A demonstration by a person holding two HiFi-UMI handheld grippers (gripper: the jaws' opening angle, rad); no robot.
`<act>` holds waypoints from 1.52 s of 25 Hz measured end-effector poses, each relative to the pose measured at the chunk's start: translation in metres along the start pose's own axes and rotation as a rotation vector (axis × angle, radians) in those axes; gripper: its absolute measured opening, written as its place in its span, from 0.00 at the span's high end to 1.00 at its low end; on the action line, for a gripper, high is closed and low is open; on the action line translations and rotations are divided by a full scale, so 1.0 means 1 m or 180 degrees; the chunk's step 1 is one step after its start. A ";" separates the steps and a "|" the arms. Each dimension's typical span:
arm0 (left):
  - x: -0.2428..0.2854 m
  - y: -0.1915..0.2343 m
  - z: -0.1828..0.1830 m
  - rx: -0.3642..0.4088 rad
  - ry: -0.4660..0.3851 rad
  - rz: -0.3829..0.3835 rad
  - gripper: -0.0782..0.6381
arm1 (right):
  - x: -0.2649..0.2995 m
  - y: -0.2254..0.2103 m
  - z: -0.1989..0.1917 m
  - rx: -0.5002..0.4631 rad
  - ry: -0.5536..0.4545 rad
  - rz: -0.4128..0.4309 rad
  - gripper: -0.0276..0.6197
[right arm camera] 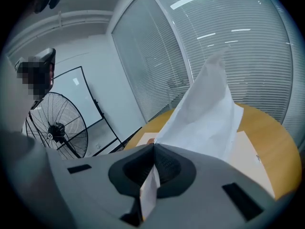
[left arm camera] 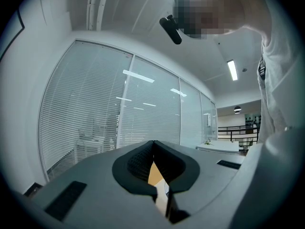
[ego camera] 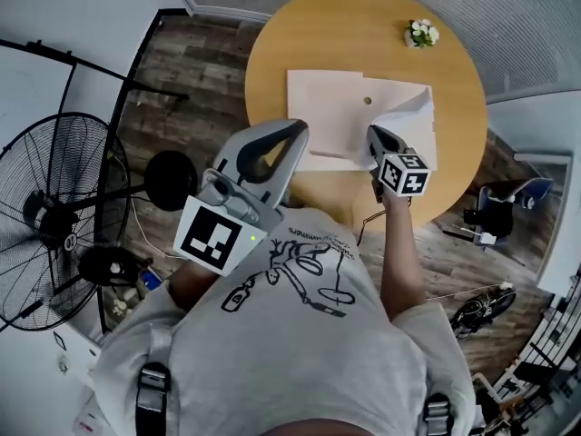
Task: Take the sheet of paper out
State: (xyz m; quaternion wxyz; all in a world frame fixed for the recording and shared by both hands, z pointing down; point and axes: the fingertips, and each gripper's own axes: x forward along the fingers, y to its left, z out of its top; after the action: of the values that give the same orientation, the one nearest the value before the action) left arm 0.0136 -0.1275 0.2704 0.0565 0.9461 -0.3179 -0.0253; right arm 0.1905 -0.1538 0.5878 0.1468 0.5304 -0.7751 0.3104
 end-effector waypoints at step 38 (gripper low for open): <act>0.011 0.005 0.003 0.0005 -0.0001 -0.0032 0.86 | -0.087 0.066 0.121 -0.0725 -0.0745 -0.0114 0.94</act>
State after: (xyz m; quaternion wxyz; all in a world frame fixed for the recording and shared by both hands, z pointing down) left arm 0.0192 -0.1379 0.2680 0.0555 0.9478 -0.3131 -0.0255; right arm 0.1772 -0.1509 0.4254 0.1202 0.5566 -0.8075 0.1539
